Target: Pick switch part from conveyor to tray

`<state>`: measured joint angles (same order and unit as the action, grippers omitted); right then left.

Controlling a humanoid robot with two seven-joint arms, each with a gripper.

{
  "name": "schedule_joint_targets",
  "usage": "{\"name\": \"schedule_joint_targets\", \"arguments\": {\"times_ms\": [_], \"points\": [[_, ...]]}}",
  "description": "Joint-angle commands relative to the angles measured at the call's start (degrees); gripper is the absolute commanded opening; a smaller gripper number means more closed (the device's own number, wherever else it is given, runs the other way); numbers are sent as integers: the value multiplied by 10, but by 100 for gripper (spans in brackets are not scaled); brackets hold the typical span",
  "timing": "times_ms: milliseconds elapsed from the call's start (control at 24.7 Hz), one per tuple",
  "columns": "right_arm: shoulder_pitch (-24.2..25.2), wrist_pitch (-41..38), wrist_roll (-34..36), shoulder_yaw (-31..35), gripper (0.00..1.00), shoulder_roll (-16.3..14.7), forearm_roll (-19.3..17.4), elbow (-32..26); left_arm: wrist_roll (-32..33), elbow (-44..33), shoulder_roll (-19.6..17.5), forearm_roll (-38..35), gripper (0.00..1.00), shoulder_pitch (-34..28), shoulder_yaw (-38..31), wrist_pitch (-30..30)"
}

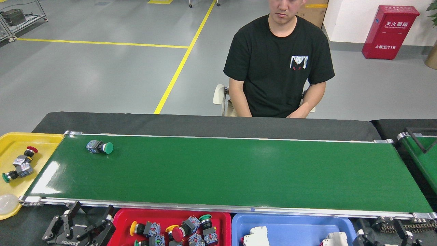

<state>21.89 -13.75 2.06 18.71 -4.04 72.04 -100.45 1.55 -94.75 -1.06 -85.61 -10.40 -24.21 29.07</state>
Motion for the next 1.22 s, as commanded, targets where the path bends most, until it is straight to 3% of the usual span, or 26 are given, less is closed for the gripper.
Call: {"name": "schedule_joint_targets", "arguments": {"times_ms": [0, 1176], "points": [[-3, -3, 7, 4, 100, 3, -2, -9, -1, -4, -5, -1, 100, 2, -5, -8], [-11, -25, 8, 3, 100, 3, -6, -9, -1, -6, -9, 4, 100, -25, -67, -13]]}}
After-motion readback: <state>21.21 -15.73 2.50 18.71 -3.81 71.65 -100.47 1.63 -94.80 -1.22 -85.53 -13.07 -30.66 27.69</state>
